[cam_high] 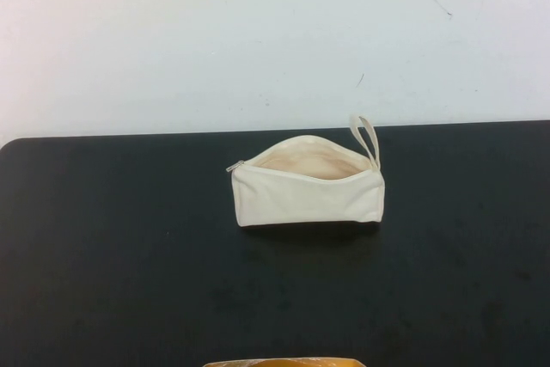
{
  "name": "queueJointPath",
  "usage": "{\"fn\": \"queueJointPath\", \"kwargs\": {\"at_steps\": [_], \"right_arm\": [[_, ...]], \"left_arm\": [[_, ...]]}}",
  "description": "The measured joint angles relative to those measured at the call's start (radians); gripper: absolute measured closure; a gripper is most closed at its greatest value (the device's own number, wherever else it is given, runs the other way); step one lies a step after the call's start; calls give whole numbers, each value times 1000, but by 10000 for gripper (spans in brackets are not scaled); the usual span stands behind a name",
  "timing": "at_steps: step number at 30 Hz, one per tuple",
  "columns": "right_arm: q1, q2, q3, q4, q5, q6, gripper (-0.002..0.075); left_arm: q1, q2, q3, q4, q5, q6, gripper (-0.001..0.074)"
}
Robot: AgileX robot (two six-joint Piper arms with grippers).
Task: Put eraser into pencil case
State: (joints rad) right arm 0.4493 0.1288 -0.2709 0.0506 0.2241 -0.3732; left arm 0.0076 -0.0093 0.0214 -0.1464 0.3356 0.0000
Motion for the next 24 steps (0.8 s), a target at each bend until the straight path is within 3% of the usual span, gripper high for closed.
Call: {"fn": "queueJointPath", "kwargs": {"at_steps": [6,10,16,20,24], "right_arm": [[-271,-132,103,-10,-4,28,727],[-382,-139,174,-4,-11,57,727],[-424,-139,257,15,-48,80,727],[-429,-139,298,164,-110,-29,727],[-453,-139,298,134,-71,-11,727]], "left_arm": [[0,0,0,0,0,0,738],[0,0,0,0,0,0,738],[0,0,0,0,0,0,738],[0,0,0,0,0,0,738],[0,0,0,0,0,0,738]]}}
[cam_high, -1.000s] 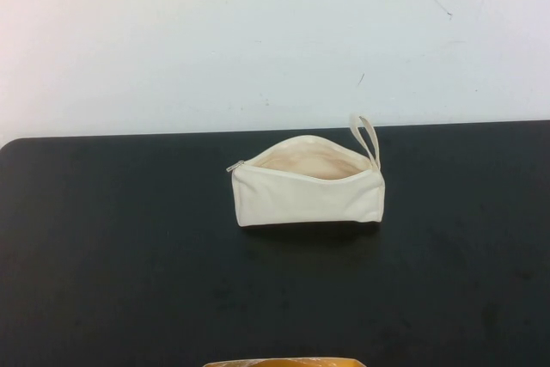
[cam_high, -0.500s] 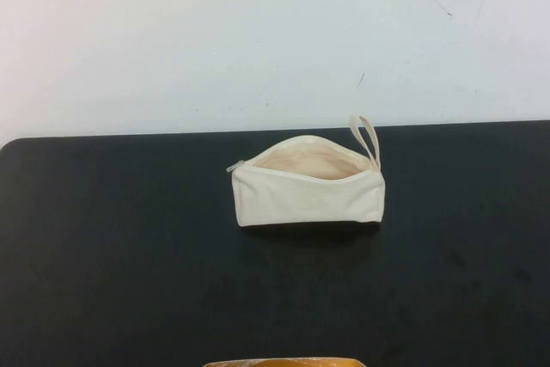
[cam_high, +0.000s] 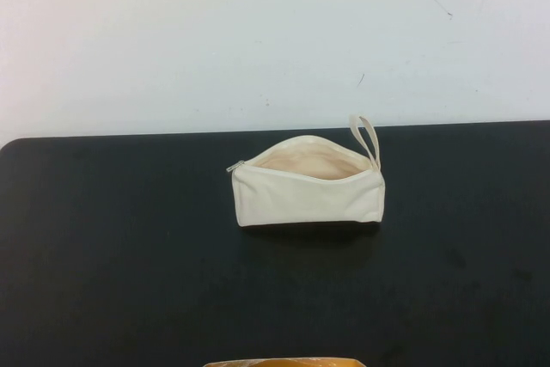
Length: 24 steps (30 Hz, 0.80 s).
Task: Put eraser into pencil case
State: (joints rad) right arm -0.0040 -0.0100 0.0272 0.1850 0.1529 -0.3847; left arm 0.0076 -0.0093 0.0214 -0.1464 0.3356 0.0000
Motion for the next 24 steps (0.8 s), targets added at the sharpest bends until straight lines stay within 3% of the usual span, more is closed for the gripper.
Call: {"fn": "queueJointPath", "kwargs": {"at_steps": [8,24], "right_arm": [[-42,0,0,-170,180,208,727],[-42,0,-2,-169,198,235,727]], "left_arm": [[0,0,0,0,0,0,738],[0,0,0,0,0,0,738]]}}
